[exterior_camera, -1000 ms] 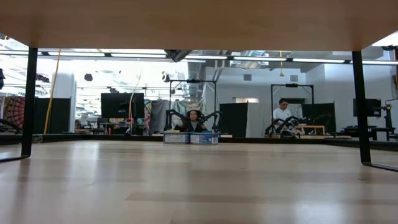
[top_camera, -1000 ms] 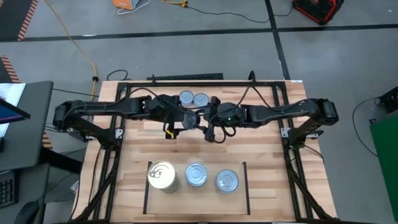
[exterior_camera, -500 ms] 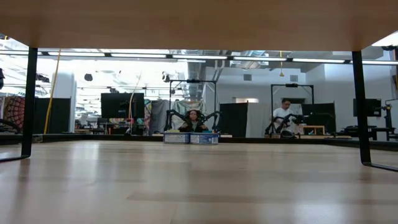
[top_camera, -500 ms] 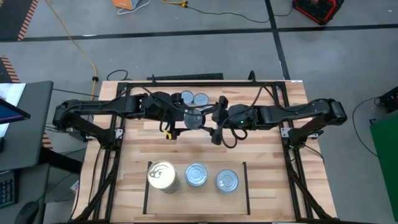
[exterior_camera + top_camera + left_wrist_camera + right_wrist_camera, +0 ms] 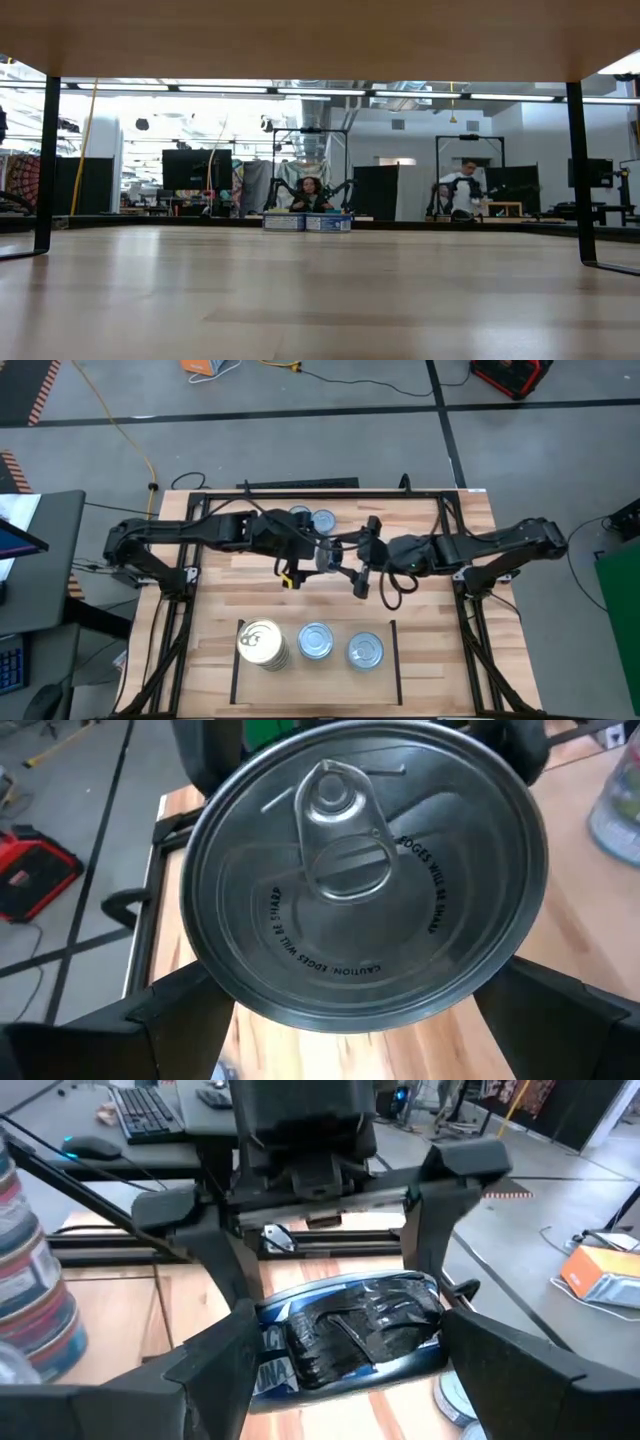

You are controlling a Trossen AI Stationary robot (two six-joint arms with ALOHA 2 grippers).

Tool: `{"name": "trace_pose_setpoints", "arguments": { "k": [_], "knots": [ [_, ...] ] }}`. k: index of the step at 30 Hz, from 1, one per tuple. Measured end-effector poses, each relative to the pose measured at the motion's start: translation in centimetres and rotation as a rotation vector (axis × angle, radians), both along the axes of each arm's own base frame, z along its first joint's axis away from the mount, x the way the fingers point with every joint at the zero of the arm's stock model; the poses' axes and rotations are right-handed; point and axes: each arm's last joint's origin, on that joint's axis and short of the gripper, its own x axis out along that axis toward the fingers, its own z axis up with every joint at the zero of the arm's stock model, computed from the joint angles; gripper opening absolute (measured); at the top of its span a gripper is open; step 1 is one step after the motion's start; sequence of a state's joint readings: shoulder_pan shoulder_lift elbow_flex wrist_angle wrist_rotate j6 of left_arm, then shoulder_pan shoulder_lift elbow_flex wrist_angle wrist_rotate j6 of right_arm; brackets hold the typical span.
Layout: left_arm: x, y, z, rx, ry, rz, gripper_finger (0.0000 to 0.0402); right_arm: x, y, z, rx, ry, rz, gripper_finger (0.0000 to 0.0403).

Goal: Stack canned seafood by type on shelf
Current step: Put the bottom blue tuna can on the top of the right stacked tuna cans on the shelf

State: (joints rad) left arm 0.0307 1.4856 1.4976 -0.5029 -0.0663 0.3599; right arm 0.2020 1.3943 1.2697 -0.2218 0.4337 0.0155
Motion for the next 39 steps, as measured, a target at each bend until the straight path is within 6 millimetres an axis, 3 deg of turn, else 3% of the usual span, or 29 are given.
{"name": "trace_pose_setpoints", "arguments": {
  "k": [11,18,26,39],
  "knots": [
    [1.8,-2.1,3.1,-0.005,-0.033,-0.067,0.0370,-3.5,3.4,1.7,0.015,-0.035,-0.011,0.0331],
    [3.7,-4.3,3.6,-0.002,0.004,-0.122,0.0370,-5.0,6.3,1.3,0.013,-0.028,-0.038,0.0331],
    [4.3,-6.3,4.2,-0.016,0.001,-0.177,0.0370,-6.4,9.1,1.2,0.061,-0.058,-0.015,0.0331],
    [4.6,-8.4,4.4,-0.099,-0.048,-0.257,0.0370,-7.2,11.2,0.5,0.139,-0.045,0.034,0.0331]
  ]
}}
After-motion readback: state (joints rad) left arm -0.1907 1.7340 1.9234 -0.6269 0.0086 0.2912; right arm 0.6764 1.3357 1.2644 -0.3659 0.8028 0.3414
